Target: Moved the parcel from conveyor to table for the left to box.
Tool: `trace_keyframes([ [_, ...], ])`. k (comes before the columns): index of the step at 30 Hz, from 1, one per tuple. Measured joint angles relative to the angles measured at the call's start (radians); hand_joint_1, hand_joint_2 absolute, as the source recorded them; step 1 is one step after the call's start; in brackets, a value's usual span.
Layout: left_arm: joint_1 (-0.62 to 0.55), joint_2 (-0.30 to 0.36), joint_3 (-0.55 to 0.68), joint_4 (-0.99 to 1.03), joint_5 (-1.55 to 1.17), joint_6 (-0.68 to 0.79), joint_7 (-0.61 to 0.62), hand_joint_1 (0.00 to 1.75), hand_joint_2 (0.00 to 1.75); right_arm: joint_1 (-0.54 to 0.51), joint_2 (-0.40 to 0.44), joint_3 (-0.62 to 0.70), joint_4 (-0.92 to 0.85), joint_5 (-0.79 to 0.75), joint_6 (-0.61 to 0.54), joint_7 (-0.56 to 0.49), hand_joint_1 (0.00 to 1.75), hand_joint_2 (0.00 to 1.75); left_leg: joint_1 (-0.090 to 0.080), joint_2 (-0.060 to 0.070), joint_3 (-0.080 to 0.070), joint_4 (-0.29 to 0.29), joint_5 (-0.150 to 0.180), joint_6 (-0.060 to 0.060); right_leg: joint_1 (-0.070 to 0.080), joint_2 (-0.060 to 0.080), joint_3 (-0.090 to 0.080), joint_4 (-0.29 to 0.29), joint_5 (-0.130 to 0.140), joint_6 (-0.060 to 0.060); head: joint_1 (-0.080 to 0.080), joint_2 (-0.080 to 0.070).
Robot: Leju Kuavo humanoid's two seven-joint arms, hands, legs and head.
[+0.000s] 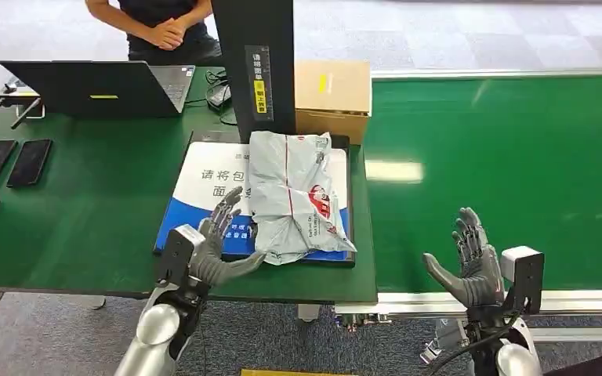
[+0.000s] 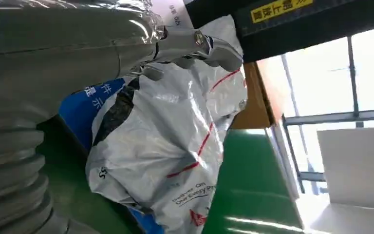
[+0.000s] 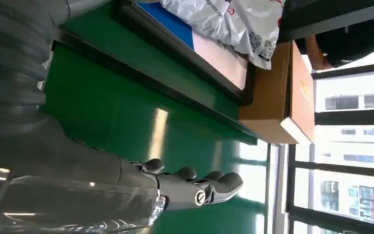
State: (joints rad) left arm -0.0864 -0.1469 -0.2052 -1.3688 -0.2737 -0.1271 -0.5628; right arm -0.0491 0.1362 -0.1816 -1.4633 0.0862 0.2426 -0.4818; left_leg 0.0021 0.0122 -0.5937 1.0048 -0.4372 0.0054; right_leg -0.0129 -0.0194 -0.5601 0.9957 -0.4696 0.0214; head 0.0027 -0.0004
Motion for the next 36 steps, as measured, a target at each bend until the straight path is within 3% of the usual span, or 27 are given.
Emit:
trace_keyframes([
  [12, -0.08, -0.002, -0.081, 0.183, -0.194, 0.047, 0.166, 0.0, 1.75, -0.001, 0.011, -0.001, 0.004, 0.013, 0.006, 0.0, 0.0, 1.75, 0.0, 0.0, 0.0, 0.0, 0.0, 0.0, 0.0, 0.0, 0.0, 0.0, 0.0, 0.0, 0.0, 0.0],
  [24, -0.17, -0.045, -0.11, 0.329, -0.16, 0.088, 0.162, 0.0, 1.75, -0.001, 0.025, 0.0, 0.004, 0.023, 0.006, 0.0, 0.0, 1.75, 0.0, 0.0, 0.0, 0.0, 0.0, 0.0, 0.0, 0.0, 0.001, 0.0, 0.0, 0.0, 0.0, 0.0],
  [36, -0.17, -0.057, -0.099, 0.356, -0.07, 0.15, 0.105, 0.0, 1.75, 0.019, 0.03, 0.0, 0.003, 0.021, -0.003, -0.006, 0.0, 1.75, 0.0, 0.0, 0.0, 0.0, 0.0, 0.0, 0.0, 0.0, 0.001, 0.0, 0.0, 0.0, 0.0, 0.0],
])
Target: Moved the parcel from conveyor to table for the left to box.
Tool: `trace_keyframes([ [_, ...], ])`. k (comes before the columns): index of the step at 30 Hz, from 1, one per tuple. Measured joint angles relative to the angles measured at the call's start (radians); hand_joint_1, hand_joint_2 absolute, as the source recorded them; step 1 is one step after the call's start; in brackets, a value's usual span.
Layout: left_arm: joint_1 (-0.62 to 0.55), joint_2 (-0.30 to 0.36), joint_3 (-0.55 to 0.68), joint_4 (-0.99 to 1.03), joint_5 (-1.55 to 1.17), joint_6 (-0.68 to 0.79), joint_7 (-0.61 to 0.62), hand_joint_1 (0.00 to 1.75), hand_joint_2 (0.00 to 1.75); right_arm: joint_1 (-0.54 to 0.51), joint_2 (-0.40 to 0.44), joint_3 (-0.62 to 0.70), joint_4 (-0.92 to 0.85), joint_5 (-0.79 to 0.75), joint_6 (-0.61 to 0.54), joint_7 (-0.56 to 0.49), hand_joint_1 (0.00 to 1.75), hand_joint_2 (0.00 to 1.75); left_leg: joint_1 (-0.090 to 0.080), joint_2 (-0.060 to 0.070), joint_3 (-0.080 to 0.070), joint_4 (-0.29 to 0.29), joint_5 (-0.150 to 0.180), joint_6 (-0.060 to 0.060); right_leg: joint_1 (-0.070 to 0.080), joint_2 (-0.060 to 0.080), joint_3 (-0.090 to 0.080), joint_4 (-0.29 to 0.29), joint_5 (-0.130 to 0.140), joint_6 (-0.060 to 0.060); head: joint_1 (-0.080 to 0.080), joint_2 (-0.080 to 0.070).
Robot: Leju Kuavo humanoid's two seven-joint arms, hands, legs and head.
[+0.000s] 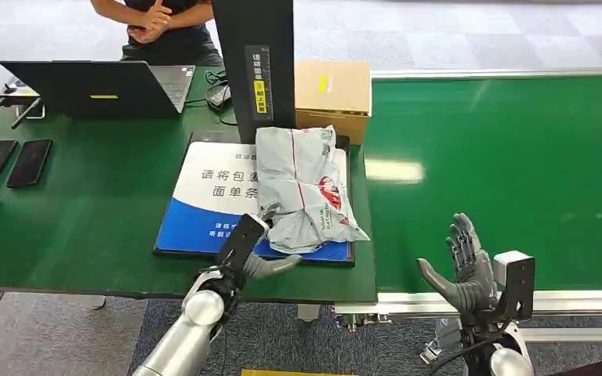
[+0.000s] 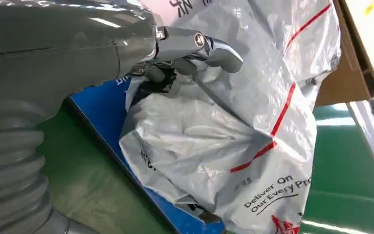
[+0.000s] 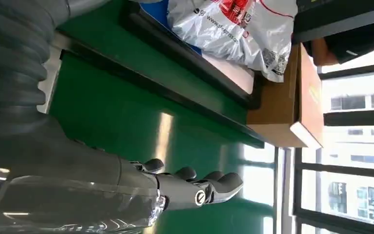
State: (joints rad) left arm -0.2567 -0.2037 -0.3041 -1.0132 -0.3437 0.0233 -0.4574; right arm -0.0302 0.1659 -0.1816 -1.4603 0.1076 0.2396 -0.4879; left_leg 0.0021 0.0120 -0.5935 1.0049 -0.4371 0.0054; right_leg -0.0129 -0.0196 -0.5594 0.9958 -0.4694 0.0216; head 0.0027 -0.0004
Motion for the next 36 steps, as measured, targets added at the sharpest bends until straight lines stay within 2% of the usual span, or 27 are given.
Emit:
trace_keyframes([
  [10, 0.007, 0.0, 0.013, -0.002, 0.025, -0.016, -0.013, 0.0, 1.75, 0.013, 0.002, -0.002, -0.013, -0.001, -0.007, 0.003, 0.0, 1.75, 0.0, 0.0, 0.0, 0.0, 0.0, 0.0, 0.0, 0.0, 0.0, 0.0, 0.0, 0.0, 0.0, 0.0],
  [11, 0.01, 0.0, 0.013, -0.002, 0.025, -0.021, -0.014, 1.75, 1.75, 0.018, 0.004, -0.002, -0.018, -0.001, -0.007, 0.003, 0.0, 1.75, 0.0, 0.0, 0.0, 0.0, 0.0, 0.0, 0.0, 0.0, 0.0, 0.0, 0.0, 0.0, 0.0, 0.0],
  [36, 0.018, 0.003, 0.013, -0.001, 0.018, -0.064, -0.013, 1.75, 1.75, 0.034, 0.011, -0.01, -0.029, -0.002, -0.006, 0.003, 0.0, 1.75, 0.0, 0.0, 0.0, 0.0, 0.0, 0.0, 0.0, 0.0, 0.0, 0.0, 0.0, 0.0, 0.0, 0.0],
])
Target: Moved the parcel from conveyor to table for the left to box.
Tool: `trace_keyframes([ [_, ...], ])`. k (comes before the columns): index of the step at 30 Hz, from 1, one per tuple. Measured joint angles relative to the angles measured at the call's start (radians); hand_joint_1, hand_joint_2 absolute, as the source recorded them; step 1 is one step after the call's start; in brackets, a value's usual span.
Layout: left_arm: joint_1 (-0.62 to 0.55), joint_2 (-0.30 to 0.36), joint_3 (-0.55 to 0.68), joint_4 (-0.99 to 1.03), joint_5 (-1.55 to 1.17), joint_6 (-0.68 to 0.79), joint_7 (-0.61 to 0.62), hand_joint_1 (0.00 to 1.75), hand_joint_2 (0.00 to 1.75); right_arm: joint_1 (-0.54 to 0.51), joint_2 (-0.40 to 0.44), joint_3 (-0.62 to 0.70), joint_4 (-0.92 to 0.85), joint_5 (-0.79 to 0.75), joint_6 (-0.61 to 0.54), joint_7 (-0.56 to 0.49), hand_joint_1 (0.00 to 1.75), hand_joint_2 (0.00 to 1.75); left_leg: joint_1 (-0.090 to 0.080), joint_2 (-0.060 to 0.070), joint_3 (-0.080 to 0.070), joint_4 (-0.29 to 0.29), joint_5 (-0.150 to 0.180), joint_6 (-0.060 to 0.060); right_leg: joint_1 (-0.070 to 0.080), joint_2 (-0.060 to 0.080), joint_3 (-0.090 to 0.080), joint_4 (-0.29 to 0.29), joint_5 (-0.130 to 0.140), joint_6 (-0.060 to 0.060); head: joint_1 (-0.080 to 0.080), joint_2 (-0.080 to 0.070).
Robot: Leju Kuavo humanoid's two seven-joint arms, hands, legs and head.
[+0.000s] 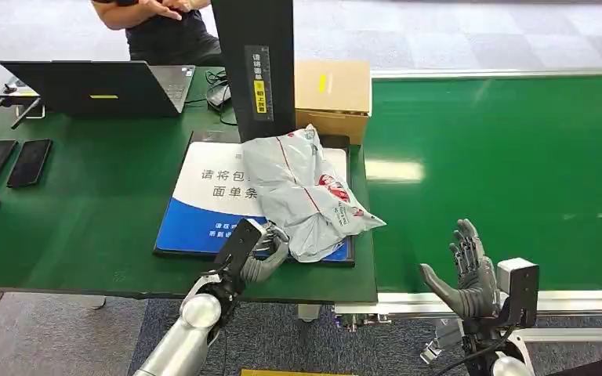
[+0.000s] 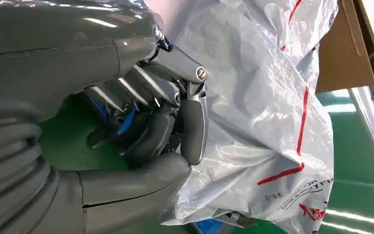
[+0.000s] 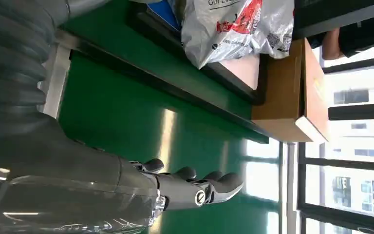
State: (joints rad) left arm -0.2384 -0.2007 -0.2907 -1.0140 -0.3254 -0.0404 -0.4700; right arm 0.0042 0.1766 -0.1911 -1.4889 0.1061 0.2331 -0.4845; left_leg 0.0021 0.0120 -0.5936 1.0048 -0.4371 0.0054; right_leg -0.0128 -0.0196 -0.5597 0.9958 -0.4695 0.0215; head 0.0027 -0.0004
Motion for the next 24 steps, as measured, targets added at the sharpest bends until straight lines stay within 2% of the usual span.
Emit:
trace_keyframes([
  [18, 0.003, 0.006, 0.0, 0.007, -0.001, 0.003, -0.009, 1.75, 1.75, 0.002, 0.002, -0.003, 0.001, 0.001, 0.001, -0.008, 0.0, 1.75, 0.0, 0.0, 0.0, 0.0, 0.0, 0.0, 0.0, 0.0, 0.0, 0.0, 0.0, 0.0, 0.0, 0.0],
  [19, 0.004, 0.007, 0.0, 0.008, -0.001, 0.005, -0.013, 0.0, 1.75, 0.002, 0.002, -0.003, 0.002, 0.001, 0.0, -0.009, 0.0, 1.75, 0.0, 0.0, 0.0, 0.0, 0.0, 0.0, 0.0, 0.0, 0.0, 0.0, 0.0, 0.0, 0.0, 0.0],
  [22, 0.003, 0.01, 0.0, 0.013, -0.001, 0.011, -0.018, 0.0, 1.75, 0.001, 0.002, -0.003, 0.005, 0.001, 0.0, -0.011, 0.0, 1.75, 0.0, 0.0, 0.0, 0.0, 0.0, 0.0, 0.0, 0.0, 0.0, 0.0, 0.0, 0.0, 0.0, 0.0],
  [24, 0.018, 0.013, -0.005, -0.019, 0.023, 0.094, -0.105, 0.0, 1.75, 0.0, 0.002, -0.003, 0.009, -0.007, -0.003, -0.016, 0.0, 1.75, 0.0, 0.001, 0.0, 0.0, 0.0, 0.0, 0.0, 0.001, 0.0, 0.0, 0.0, 0.0, 0.0, 0.0],
])
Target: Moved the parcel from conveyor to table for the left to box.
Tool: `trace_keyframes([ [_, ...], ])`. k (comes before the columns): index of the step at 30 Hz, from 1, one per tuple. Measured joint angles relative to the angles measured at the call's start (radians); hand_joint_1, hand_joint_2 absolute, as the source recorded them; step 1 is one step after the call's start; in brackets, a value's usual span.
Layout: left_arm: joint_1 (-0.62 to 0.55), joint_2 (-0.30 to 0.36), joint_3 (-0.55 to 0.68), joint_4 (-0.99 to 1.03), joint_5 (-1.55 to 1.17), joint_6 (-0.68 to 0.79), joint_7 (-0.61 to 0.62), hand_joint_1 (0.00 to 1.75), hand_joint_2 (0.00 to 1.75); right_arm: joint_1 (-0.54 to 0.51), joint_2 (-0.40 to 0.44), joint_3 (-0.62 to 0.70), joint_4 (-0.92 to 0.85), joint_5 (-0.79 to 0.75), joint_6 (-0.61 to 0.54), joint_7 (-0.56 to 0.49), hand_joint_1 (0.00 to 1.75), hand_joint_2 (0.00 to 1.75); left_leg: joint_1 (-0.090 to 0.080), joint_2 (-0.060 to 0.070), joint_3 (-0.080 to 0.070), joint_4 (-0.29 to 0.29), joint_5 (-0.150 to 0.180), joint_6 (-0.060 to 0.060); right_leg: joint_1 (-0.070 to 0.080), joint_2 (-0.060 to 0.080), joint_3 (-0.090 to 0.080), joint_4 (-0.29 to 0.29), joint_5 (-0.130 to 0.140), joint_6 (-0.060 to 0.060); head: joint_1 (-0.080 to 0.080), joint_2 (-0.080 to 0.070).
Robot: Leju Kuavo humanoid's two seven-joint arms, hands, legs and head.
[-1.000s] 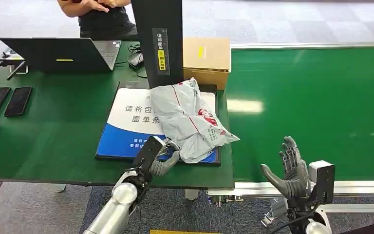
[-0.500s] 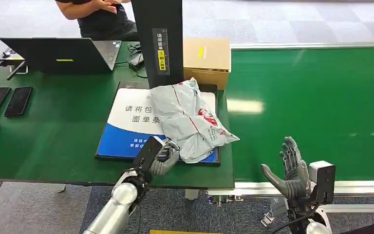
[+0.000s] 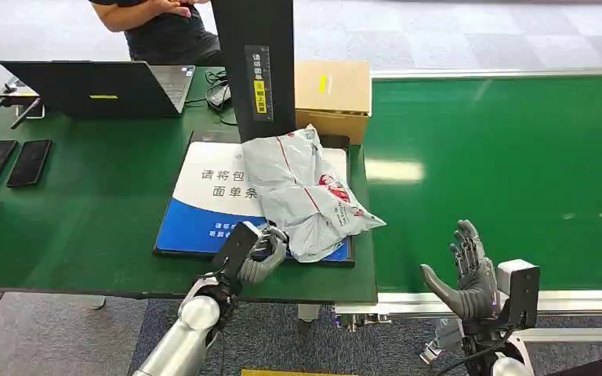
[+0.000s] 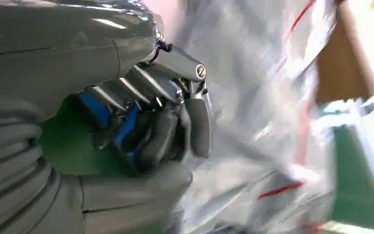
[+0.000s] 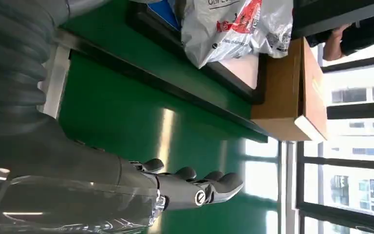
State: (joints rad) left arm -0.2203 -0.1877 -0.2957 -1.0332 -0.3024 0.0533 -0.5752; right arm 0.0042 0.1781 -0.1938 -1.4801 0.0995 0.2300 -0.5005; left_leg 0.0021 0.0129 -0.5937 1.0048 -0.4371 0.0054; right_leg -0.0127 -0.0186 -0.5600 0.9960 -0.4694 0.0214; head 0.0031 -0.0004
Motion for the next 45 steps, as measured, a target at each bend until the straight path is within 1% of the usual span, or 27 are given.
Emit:
trace_keyframes([
  [1, 0.014, 0.002, -0.003, -0.046, 0.03, 0.04, -0.059, 0.0, 1.75, 0.0, 0.0, 0.0, 0.001, -0.006, -0.001, -0.001, 0.0, 1.75, 0.0, 0.0, 0.0, 0.0, 0.0, 0.0, 0.0, 0.0, 0.0, 0.0, 0.0, 0.0, -0.001, 0.0],
  [2, 0.021, 0.003, -0.003, -0.105, 0.076, 0.034, -0.089, 0.0, 1.75, 0.0, -0.001, 0.0, 0.003, -0.011, -0.002, -0.001, 0.0, 1.75, 0.0, 0.0, 0.0, 0.0, 0.0, 0.0, 0.0, -0.001, 0.0, 0.0, 0.0, 0.0, 0.0, 0.0],
  [6, 0.039, 0.003, 0.005, -0.213, 0.255, -0.072, -0.086, 0.0, 1.75, -0.01, -0.002, 0.001, 0.011, -0.016, -0.001, -0.002, 0.0, 1.75, 0.0, -0.001, 0.0, 0.0, 0.0, 0.0, 0.0, -0.001, 0.0, 0.0, 0.0, 0.0, 0.0, 0.0],
  [8, 0.045, 0.003, 0.01, -0.241, 0.278, -0.088, -0.094, 0.0, 1.75, -0.012, -0.002, 0.001, 0.015, -0.017, -0.001, -0.002, 0.0, 1.75, 0.0, -0.001, 0.0, 0.0, 0.0, 0.0, 0.0, -0.001, 0.0, 0.0, 0.0, 0.0, 0.0, 0.0],
  [13, 0.054, 0.003, 0.022, -0.268, 0.289, -0.097, -0.099, 0.0, 1.75, -0.016, -0.002, 0.002, 0.022, -0.018, -0.001, -0.002, 0.0, 1.75, 0.0, -0.001, 0.0, 0.0, 0.0, 0.0, 0.0, -0.001, 0.0, 0.0, 0.0, 0.0, 0.0, 0.0],
  [26, 0.04, 0.008, 0.045, -0.243, 0.416, -0.207, -0.121, 0.0, 1.75, -0.025, -0.003, 0.006, 0.031, -0.028, -0.006, -0.002, 0.0, 1.75, 0.0, -0.001, 0.0, 0.0, 0.0, 0.0, 0.0, -0.001, 0.0, 0.0, 0.0, 0.0, 0.0, 0.0],
  [30, 0.039, 0.011, 0.044, -0.23, 0.322, -0.135, -0.107, 0.0, 1.75, -0.024, -0.004, 0.006, 0.031, -0.028, -0.006, -0.002, 0.0, 1.75, 0.0, -0.001, 0.0, 0.0, 0.0, 0.0, 0.0, -0.001, 0.0, 0.0, 0.0, 0.0, 0.0, 0.0],
  [34, 0.019, 0.013, 0.01, -0.207, 0.151, -0.018, -0.099, 0.0, 1.75, -0.024, -0.004, 0.009, 0.034, -0.027, -0.006, -0.002, 0.0, 1.75, 0.0, -0.001, 0.0, 0.0, 0.0, 0.0, 0.0, -0.001, 0.0, 0.0, 0.0, 0.0, 0.0, 0.0],
  [40, -0.064, 0.006, -0.072, -0.119, -0.016, 0.09, -0.11, 0.0, 1.75, -0.029, -0.004, 0.014, 0.047, -0.026, -0.016, -0.002, 0.0, 1.75, 0.0, -0.001, 0.0, 0.0, 0.0, 0.0, 0.0, -0.001, 0.0, 0.0, 0.0, 0.0, 0.0, 0.0],
  [45, -0.129, -0.006, -0.143, -0.053, -0.153, 0.181, -0.065, 0.0, 1.75, -0.035, -0.005, 0.014, 0.057, -0.027, -0.022, -0.003, 0.0, 1.75, 0.0, -0.001, 0.0, 0.0, 0.0, 0.0, 0.0, -0.001, 0.0, 0.0, 0.0, 0.0, -0.001, 0.0],
])
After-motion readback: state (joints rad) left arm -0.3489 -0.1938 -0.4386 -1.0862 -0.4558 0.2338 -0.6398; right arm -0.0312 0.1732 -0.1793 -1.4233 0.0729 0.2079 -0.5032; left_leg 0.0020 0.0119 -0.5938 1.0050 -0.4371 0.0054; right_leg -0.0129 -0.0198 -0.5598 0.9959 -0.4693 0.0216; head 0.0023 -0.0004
